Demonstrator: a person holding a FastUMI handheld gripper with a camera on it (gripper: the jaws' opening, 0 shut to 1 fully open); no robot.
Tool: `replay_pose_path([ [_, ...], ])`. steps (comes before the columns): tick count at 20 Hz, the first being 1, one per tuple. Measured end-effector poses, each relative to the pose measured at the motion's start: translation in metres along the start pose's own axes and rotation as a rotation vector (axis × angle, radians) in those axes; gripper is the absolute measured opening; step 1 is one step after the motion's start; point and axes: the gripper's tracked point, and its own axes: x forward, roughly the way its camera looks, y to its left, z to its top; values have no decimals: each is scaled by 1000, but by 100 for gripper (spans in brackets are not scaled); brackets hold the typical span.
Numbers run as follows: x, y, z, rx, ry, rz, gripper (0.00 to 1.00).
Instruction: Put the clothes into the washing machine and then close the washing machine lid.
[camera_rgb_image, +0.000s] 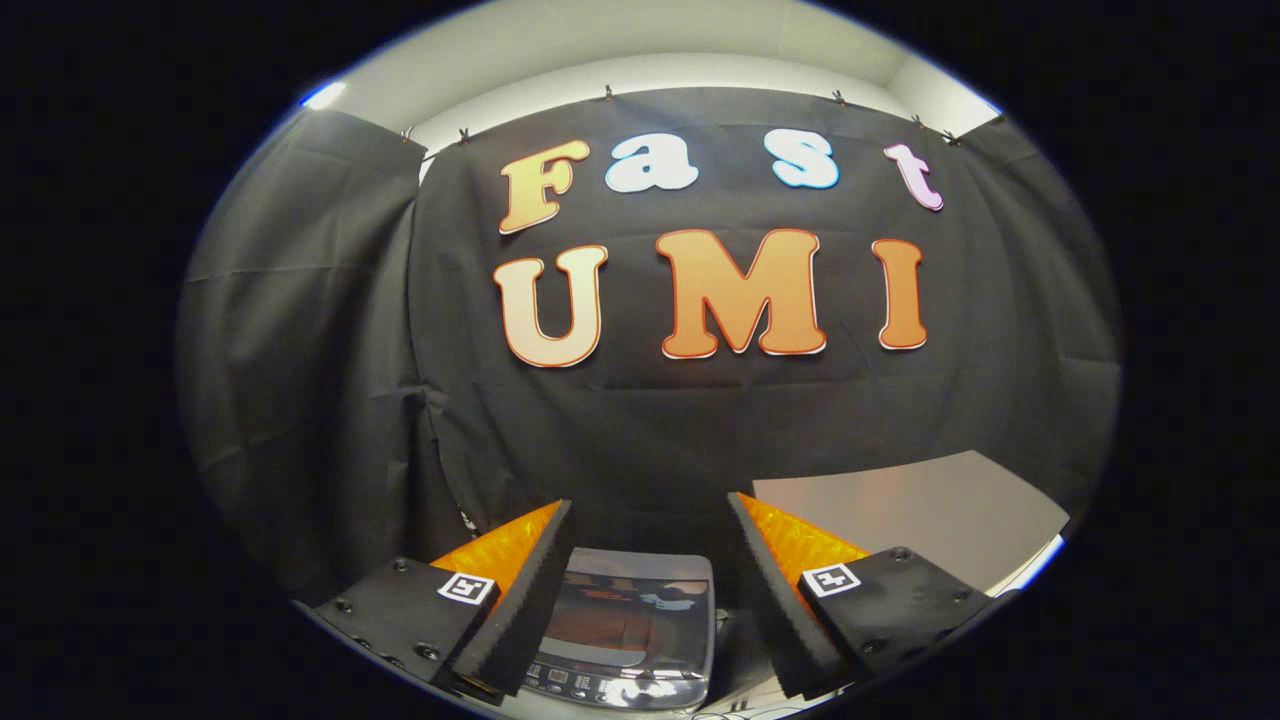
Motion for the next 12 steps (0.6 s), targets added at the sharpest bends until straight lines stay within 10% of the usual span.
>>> replay_pose_path([
  [12,-127,-91,29,14,-84,11,96],
])
